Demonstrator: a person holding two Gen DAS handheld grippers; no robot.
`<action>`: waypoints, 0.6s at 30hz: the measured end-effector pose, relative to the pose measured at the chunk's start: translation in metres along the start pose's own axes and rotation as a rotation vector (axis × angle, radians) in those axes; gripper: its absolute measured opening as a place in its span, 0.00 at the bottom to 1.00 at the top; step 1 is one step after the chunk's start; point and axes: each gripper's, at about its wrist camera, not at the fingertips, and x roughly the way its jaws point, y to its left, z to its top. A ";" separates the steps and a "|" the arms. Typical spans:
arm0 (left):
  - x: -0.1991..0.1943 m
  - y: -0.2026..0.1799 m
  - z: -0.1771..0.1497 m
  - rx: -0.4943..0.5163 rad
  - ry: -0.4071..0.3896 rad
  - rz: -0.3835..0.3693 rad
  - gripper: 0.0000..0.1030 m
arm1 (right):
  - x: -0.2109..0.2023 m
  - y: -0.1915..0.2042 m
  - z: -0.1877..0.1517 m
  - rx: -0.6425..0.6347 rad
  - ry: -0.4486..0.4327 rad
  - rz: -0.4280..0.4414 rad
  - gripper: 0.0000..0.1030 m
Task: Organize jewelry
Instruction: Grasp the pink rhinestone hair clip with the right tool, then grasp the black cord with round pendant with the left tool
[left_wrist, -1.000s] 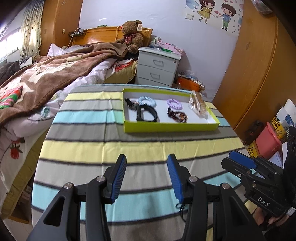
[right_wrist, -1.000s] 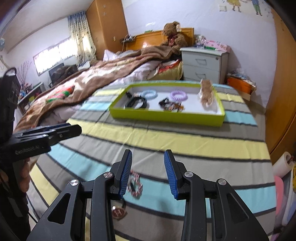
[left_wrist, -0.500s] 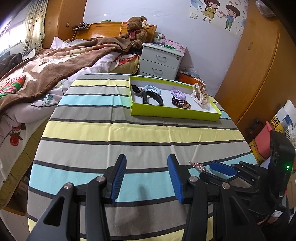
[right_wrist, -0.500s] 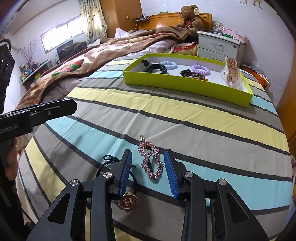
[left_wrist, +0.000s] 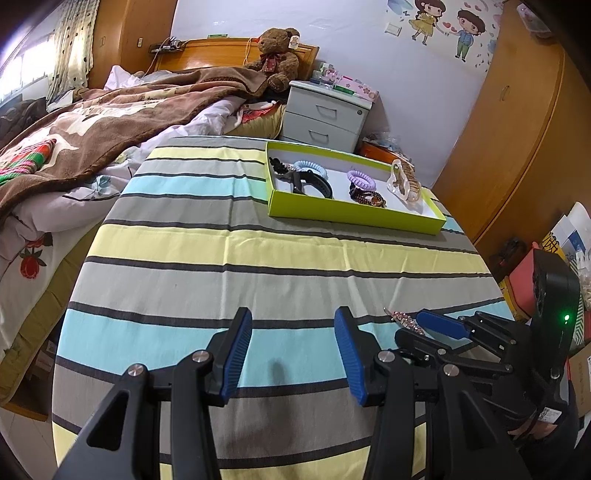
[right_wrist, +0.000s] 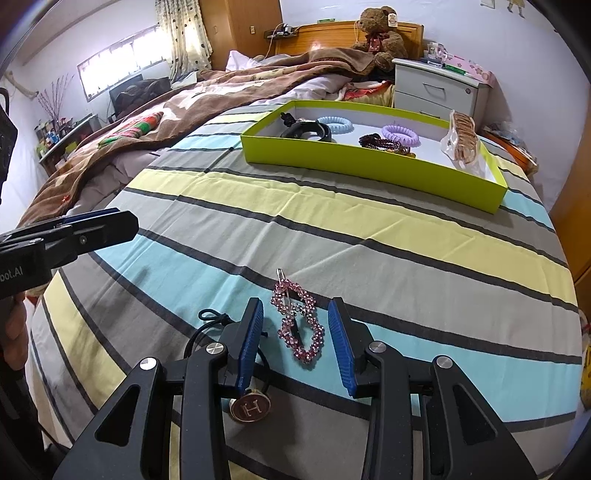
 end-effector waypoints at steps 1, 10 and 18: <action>0.000 0.000 -0.001 0.000 0.001 0.000 0.47 | 0.000 0.000 0.000 -0.001 0.000 -0.001 0.36; 0.000 -0.009 -0.003 0.015 0.010 0.003 0.47 | -0.007 -0.009 -0.004 0.017 -0.014 -0.017 0.19; 0.007 -0.024 -0.007 0.047 0.038 -0.007 0.47 | -0.019 -0.013 -0.010 0.015 -0.043 -0.033 0.11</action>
